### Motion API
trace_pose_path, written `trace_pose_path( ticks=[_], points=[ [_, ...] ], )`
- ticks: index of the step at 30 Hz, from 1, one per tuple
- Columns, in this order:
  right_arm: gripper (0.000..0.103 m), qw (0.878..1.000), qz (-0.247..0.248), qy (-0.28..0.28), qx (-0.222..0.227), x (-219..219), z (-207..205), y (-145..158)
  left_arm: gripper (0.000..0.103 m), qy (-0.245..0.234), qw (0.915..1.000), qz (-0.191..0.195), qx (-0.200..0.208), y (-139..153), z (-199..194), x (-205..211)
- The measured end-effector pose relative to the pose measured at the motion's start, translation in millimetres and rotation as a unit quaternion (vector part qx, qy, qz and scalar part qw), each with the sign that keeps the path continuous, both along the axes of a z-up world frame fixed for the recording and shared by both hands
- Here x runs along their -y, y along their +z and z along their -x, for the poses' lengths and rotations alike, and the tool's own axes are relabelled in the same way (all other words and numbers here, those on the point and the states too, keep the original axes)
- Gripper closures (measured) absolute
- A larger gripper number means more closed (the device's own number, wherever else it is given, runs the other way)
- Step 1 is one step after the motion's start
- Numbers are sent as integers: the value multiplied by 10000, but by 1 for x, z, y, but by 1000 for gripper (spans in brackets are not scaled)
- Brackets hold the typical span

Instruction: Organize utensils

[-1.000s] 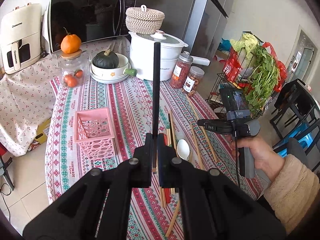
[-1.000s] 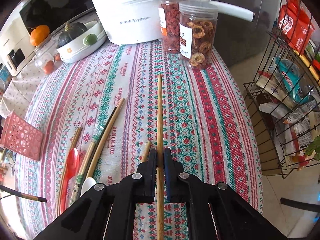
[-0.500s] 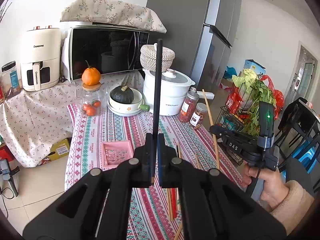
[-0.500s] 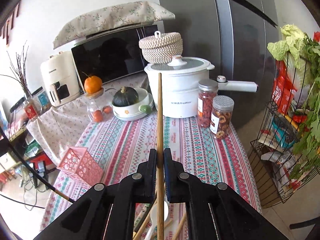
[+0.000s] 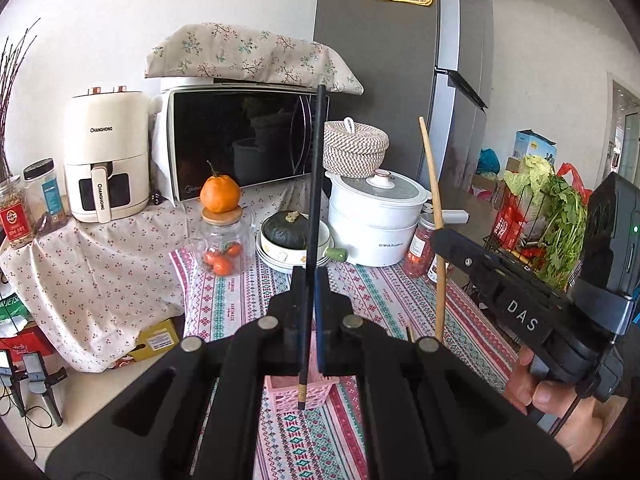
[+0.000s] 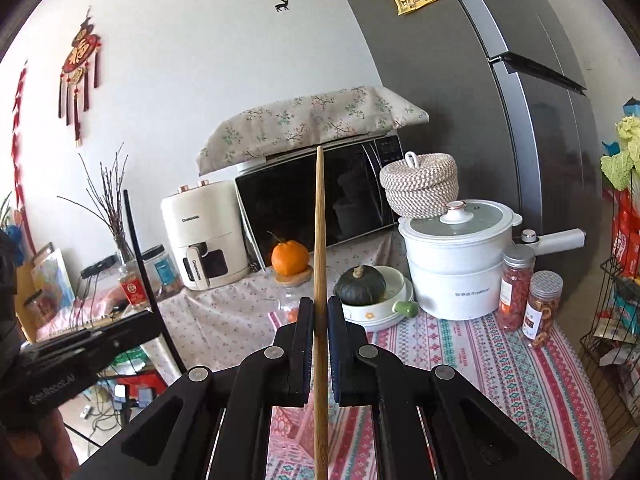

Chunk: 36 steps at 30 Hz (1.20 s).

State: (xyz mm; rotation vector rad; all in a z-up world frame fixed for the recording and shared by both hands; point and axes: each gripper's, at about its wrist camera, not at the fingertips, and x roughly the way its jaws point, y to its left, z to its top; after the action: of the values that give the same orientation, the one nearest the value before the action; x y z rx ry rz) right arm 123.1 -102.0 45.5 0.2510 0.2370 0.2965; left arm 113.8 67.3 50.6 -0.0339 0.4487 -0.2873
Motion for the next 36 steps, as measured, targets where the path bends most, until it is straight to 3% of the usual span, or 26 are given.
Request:
trace_pose_path(
  ticks=[8, 12, 14, 17, 19, 20, 29, 32, 36],
  points=[
    [96, 9991, -385, -52, 141, -33, -34, -15, 101, 31, 9995, 266, 181, 2, -14, -13],
    [96, 9995, -308, -96, 75, -43, -47, -29, 101, 91, 9988, 464, -147, -4, -23, -21],
    [96, 9994, -334, -39, -47, -41, -47, -36, 100, 45, 9964, 592, -598, -7, -26, -28],
    [96, 9997, -147, 15, -214, -36, -43, -43, 71, 135, 9888, 497, -1404, -25, -27, -38],
    [96, 9994, -43, 30, -347, -30, -39, -45, 56, 230, 9795, 439, -1952, -44, -26, -44],
    [96, 9991, -22, 27, -417, -26, -37, -46, 55, 228, 9745, 448, -2186, -54, -25, -46],
    [96, 9962, 628, 148, -578, -2, 3, -43, 55, 142, 9263, 157, -3762, -145, -6, -38],
    [96, 9953, 679, 147, -673, 7, 16, -49, 59, 220, 9112, 14, -4114, -170, -2, -32],
    [96, 9949, 524, 177, -840, 17, 23, -56, 66, 404, 9000, -254, -4333, -187, 3, -27]
  ],
)
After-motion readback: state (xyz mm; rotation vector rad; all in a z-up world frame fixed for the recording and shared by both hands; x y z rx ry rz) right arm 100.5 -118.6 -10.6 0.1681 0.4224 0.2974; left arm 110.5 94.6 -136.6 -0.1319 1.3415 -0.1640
